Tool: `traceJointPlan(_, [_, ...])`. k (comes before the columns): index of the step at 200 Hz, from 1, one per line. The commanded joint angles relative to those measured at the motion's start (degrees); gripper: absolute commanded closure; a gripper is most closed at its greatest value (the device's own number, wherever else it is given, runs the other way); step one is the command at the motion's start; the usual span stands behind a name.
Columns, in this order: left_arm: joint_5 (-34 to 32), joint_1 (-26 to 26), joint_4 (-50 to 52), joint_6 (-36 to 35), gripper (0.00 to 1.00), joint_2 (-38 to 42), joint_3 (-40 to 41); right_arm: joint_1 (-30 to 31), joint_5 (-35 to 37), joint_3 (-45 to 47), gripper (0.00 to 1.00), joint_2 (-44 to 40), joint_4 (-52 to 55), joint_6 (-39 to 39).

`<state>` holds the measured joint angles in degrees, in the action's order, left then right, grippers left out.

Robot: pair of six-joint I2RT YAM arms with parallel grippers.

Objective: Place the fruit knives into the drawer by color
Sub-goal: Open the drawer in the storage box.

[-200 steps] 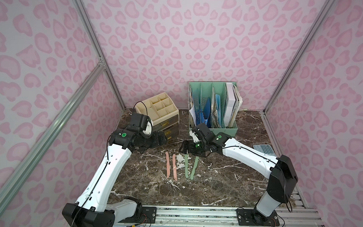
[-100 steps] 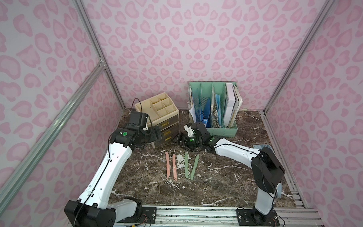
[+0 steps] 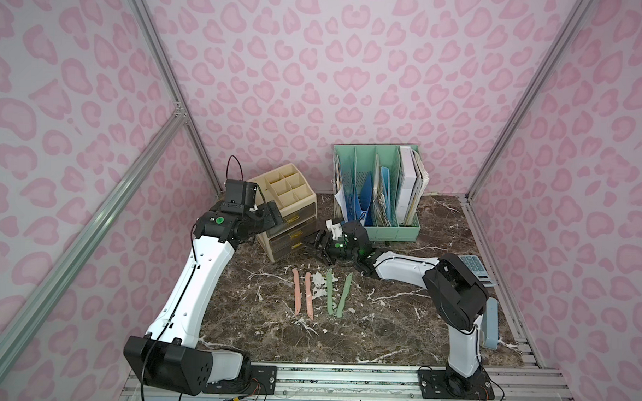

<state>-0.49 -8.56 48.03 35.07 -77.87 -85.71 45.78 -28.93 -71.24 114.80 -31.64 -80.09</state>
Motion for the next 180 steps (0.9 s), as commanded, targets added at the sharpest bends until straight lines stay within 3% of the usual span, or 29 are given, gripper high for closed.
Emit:
traceJointPlan(1, [0.0,1.2,0.0,2.0,0.12,-1.4,-0.7,-0.2,-0.5,-0.4,0.25,1.4,-6.2,-3.7])
traceJointPlan(123, [0.3,5.3,0.1,4.5,0.16,-5.7,-2.6,-1.0,-1.6,-3.6,0.33,6.0,-8.5,-5.0])
traceJointPlan(180, [1.6,6.5,-0.8,5.3,0.16,-7.1,-1.5,-1.7,-1.8,-5.0,0.43,7.5,-8.6,-5.2])
